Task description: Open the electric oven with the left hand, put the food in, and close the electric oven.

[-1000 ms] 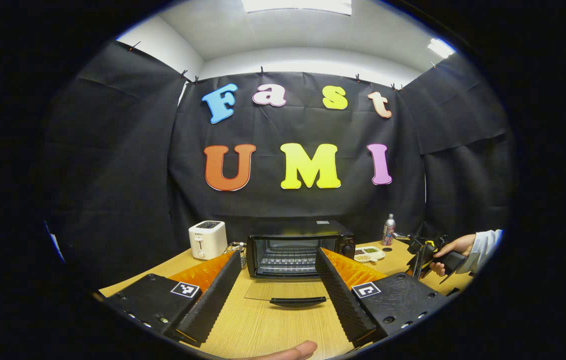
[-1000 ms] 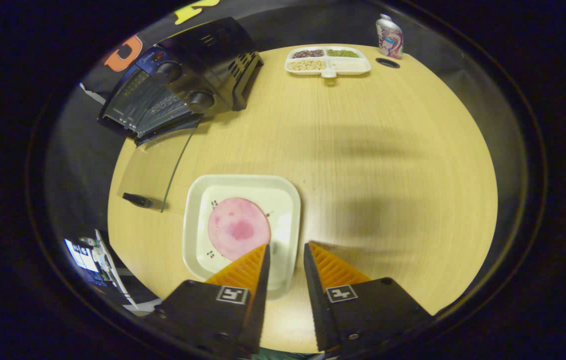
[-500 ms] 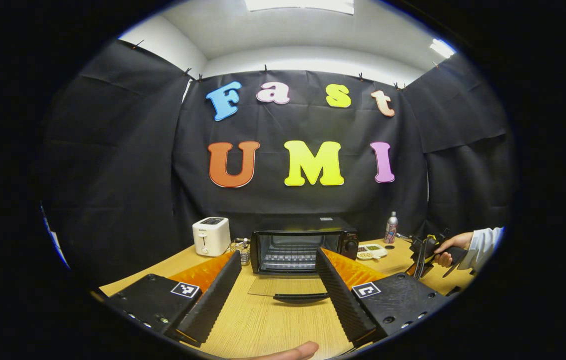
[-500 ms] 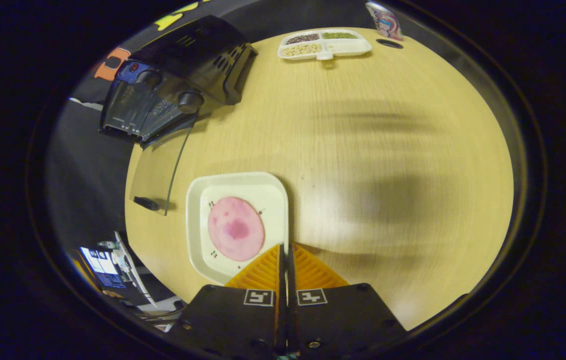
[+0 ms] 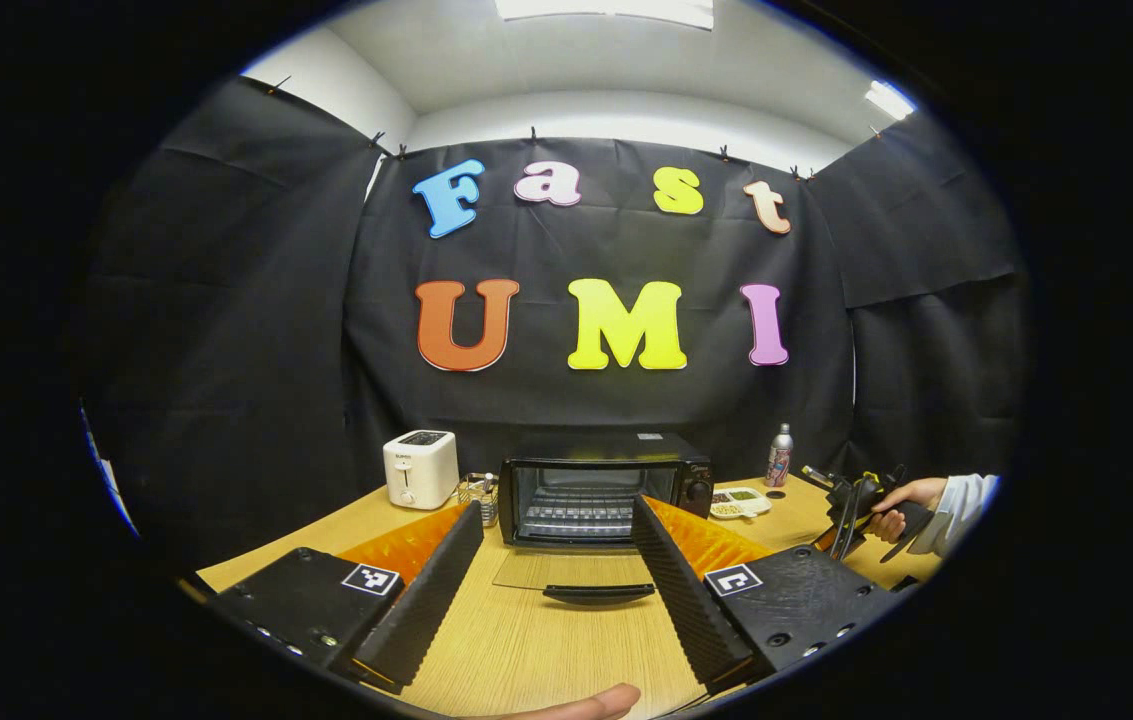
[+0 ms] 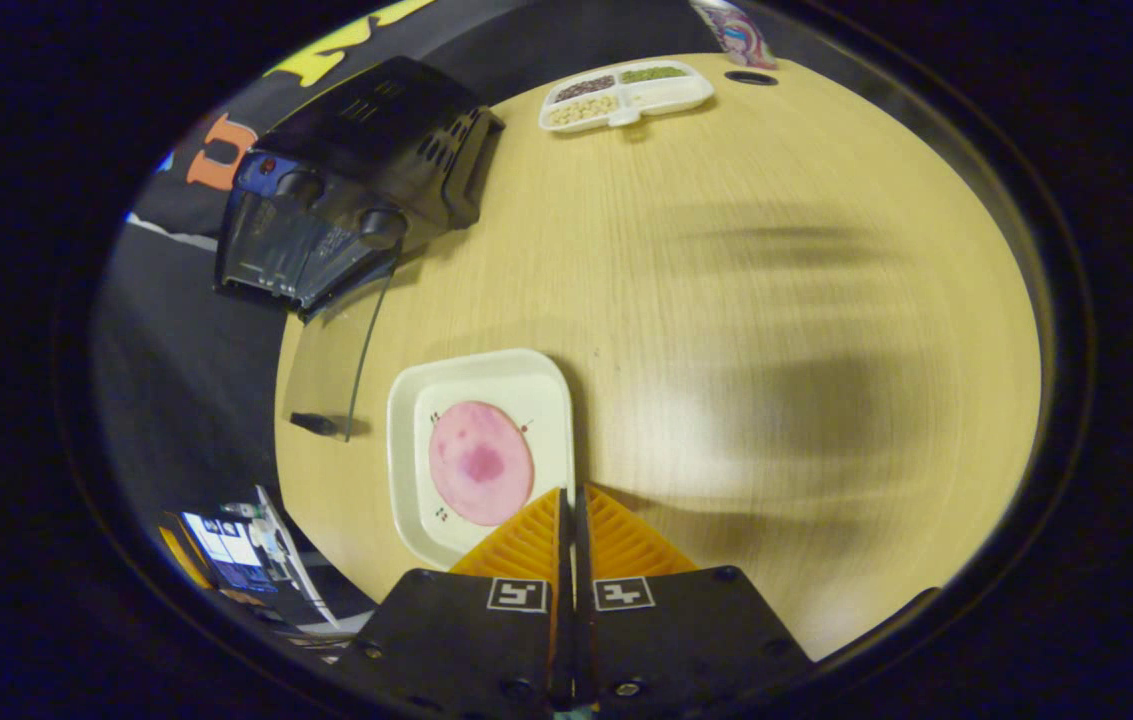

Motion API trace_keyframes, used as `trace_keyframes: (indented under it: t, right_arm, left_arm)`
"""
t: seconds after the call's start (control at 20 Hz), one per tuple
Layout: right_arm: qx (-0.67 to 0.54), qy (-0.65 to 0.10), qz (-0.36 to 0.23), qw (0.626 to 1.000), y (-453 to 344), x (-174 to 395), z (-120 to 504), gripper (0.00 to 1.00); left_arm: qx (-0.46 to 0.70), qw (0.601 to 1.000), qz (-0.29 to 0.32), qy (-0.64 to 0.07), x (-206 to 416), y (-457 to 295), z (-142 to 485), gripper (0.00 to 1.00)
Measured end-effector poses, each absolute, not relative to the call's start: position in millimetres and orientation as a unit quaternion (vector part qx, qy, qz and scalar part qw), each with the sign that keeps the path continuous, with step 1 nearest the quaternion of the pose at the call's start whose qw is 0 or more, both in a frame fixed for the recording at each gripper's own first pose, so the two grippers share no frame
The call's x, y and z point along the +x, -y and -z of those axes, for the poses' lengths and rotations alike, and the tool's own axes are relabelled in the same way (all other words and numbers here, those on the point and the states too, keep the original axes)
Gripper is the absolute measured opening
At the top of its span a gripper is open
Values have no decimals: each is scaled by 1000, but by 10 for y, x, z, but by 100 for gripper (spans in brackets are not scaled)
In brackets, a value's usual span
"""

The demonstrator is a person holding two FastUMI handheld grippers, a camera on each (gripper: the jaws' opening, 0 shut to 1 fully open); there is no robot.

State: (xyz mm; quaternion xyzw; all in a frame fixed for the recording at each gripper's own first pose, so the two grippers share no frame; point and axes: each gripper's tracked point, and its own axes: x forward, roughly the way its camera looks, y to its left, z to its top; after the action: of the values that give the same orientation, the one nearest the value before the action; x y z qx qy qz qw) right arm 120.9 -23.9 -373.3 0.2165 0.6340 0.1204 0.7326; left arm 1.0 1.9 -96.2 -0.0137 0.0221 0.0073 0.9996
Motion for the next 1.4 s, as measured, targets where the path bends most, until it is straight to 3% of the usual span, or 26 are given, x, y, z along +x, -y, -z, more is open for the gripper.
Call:
trace_keyframes:
  t: [0.2, 1.0, 1.4]
  right_arm:
    - [294, -614, -109, 724, 321, 1101, 3709, 2]
    - [379, -536, -80, 750, 897, 714, 3515, 1]
    - [346, -508, -106, 782, 554, 644, 2808, 4]
  left_arm:
    - [-11, 1000, -5, -24, 7, 11, 956, 95]
    - [5, 999, 14, -32, -40, 250, 918, 95]
    - [-2, 1000, 0, -29, -120, 21, 907, 95]
